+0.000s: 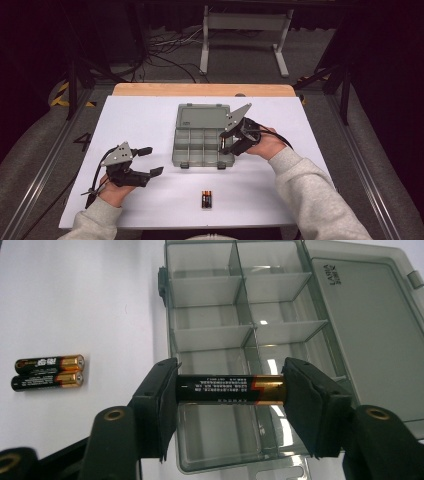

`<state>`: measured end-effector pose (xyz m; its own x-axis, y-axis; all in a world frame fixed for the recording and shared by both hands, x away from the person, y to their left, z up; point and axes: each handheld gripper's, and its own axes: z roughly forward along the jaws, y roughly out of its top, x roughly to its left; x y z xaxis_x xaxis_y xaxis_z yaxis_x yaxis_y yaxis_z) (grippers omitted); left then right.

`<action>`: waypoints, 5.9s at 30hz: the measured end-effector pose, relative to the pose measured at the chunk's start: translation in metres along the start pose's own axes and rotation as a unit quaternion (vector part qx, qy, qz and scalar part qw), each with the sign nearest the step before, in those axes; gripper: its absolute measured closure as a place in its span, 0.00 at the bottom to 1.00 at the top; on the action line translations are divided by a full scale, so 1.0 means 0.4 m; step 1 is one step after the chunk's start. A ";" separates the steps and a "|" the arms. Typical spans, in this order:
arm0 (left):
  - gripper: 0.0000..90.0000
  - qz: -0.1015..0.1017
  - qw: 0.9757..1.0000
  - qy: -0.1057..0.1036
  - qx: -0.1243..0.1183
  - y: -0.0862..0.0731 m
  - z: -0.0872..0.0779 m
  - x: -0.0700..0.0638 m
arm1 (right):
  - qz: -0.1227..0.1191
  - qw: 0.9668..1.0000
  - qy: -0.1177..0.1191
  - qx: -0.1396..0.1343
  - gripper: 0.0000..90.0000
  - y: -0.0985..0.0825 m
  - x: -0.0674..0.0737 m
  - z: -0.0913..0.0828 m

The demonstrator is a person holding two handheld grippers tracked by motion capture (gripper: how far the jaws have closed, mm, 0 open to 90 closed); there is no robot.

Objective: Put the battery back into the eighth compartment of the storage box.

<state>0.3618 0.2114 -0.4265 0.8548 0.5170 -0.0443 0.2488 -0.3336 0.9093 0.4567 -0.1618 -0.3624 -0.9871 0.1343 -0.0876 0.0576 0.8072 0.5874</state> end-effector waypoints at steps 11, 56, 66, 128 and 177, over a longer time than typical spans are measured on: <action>0.21 -0.001 1.000 0.000 0.000 -0.001 0.001 0.001 | 0.000 1.000 0.017 0.023 0.46 -0.017 -0.012 0.041; 0.21 0.001 1.000 0.000 0.000 0.000 -0.001 0.000 | -0.007 0.998 0.039 0.048 0.46 -0.039 -0.021 0.091; 0.21 -0.001 1.000 -0.001 0.000 0.000 -0.001 0.001 | -0.015 0.999 0.028 0.042 0.40 -0.038 -0.018 0.079; 0.21 0.001 1.000 -0.001 0.000 0.001 0.001 -0.001 | -0.011 0.998 0.042 0.045 0.06 -0.012 0.275 0.127; 0.21 -0.002 1.000 -0.004 -0.001 0.001 -0.001 -0.001 | -0.031 0.996 0.066 0.044 0.46 -0.037 0.322 0.183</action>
<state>0.3614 0.2116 -0.4261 0.8572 0.5124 -0.0519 0.2522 -0.3297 0.9098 0.3395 -0.1144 -0.4411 -0.9999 0.0110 -0.0113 0.0037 0.8594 0.5112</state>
